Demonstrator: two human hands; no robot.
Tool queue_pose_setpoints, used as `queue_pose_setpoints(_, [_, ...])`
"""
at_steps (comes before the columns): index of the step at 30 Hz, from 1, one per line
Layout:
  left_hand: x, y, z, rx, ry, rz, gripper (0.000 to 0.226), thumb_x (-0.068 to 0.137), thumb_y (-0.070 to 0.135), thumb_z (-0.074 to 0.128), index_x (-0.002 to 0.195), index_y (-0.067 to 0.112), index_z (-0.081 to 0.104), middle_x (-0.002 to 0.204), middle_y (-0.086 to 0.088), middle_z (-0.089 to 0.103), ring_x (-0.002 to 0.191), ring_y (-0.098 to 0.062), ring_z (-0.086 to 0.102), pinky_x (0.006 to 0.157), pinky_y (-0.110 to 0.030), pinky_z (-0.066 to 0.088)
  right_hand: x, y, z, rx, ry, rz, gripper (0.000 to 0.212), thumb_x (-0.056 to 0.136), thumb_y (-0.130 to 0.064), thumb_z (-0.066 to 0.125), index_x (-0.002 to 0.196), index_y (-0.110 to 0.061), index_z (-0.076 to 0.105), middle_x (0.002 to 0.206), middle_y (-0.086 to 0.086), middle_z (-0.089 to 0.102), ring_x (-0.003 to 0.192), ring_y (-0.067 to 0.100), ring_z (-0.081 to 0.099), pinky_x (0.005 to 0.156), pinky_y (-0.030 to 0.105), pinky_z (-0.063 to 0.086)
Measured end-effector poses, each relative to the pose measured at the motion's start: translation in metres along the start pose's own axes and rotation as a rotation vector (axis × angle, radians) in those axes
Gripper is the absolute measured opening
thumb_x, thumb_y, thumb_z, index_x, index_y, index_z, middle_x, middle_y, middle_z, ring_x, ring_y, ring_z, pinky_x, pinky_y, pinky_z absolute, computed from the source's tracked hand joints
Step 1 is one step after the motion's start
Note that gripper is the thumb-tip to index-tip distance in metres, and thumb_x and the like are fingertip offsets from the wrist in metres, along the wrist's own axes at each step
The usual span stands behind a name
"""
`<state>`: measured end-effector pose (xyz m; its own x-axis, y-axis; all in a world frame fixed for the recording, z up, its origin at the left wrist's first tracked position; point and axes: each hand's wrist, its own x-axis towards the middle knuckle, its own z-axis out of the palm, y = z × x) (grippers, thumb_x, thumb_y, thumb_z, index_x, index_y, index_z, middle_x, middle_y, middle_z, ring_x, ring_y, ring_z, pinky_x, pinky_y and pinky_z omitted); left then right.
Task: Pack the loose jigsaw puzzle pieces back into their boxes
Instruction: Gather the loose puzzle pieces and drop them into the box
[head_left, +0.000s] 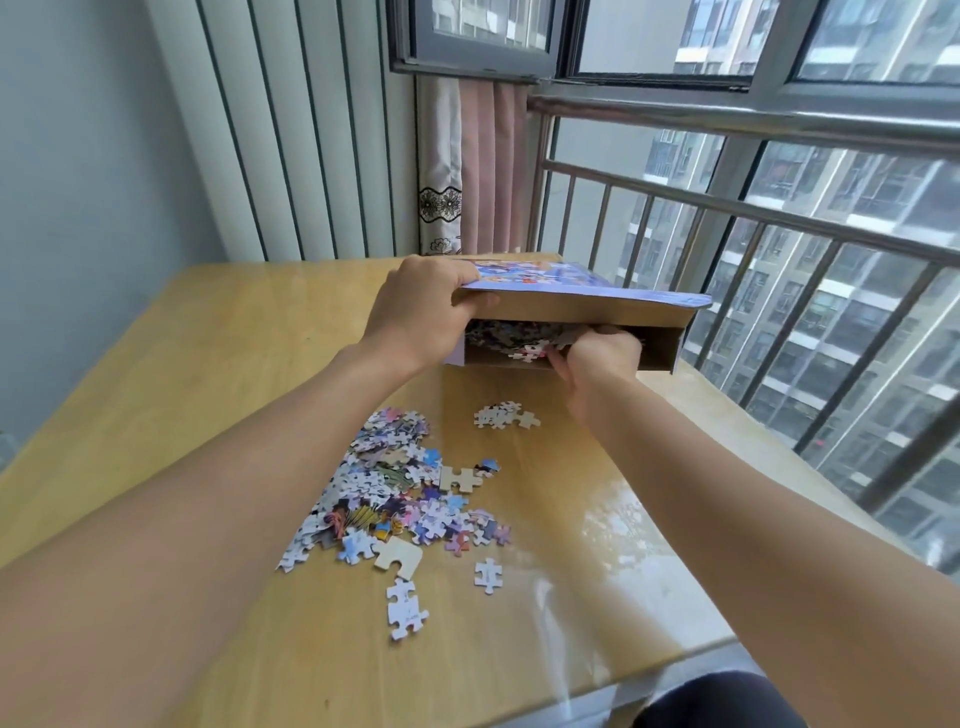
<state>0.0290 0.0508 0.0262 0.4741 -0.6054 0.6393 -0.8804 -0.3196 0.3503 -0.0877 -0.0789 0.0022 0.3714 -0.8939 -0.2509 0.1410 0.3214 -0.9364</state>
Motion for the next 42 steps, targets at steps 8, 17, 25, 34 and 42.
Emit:
queue_pose_setpoints(8, [0.003, 0.002, -0.003, -0.045, 0.040, 0.018, 0.014, 0.091, 0.031, 0.069, 0.086, 0.020, 0.074, 0.066, 0.005, 0.055, 0.066, -0.025, 0.048, 0.060, -0.033, 0.038, 0.010, 0.013, -0.020, -0.679, -0.217, -0.452, 0.047, 0.091, 0.006, 0.049, 0.129, -0.020, 0.055, 0.106, -0.005, 0.062, 0.089, 0.010, 0.059, 0.072, 0.021, 0.046])
queue_pose_setpoints(17, [0.000, -0.001, -0.002, -0.035, 0.018, 0.017, 0.017, 0.092, 0.031, 0.068, 0.086, 0.017, 0.075, 0.067, 0.001, 0.062, 0.064, -0.026, 0.049, 0.057, -0.034, 0.039, 0.004, 0.013, -0.041, -1.027, -0.303, -0.959, 0.039, 0.089, 0.006, 0.041, 0.114, -0.008, 0.068, 0.111, 0.008, 0.070, 0.099, 0.029, 0.062, 0.085, 0.036, 0.050])
queue_pose_setpoints(25, [0.004, 0.000, -0.002, -0.036, 0.035, 0.009, 0.014, 0.092, 0.032, 0.068, 0.086, 0.021, 0.074, 0.071, 0.001, 0.064, 0.069, -0.028, 0.052, 0.061, -0.037, 0.044, -0.005, 0.025, -0.055, -1.599, -0.517, -1.153, 0.055, 0.104, -0.045, 0.040, 0.153, -0.020, 0.035, 0.153, 0.003, 0.045, 0.141, 0.027, 0.040, 0.115, 0.041, 0.037])
queue_pose_setpoints(34, [0.004, -0.003, -0.002, -0.024, 0.025, 0.028, 0.014, 0.092, 0.035, 0.067, 0.092, 0.023, 0.076, 0.080, -0.003, 0.071, 0.073, -0.029, 0.057, 0.063, -0.037, 0.047, 0.019, 0.002, -0.025, -1.659, -0.456, -0.988, 0.066, 0.094, -0.071, 0.031, 0.135, -0.025, 0.053, 0.133, 0.001, 0.062, 0.120, 0.025, 0.057, 0.096, 0.038, 0.048])
queue_pose_setpoints(42, [0.004, -0.012, -0.004, -0.048, 0.048, 0.022, 0.012, 0.092, 0.030, 0.067, 0.090, 0.022, 0.076, 0.071, 0.001, 0.064, 0.068, -0.025, 0.053, 0.059, -0.034, 0.041, 0.010, -0.001, -0.065, -1.732, -0.228, -0.918, 0.078, 0.092, -0.076, 0.021, 0.099, -0.014, 0.067, 0.102, 0.010, 0.070, 0.099, 0.031, 0.064, 0.089, 0.041, 0.048])
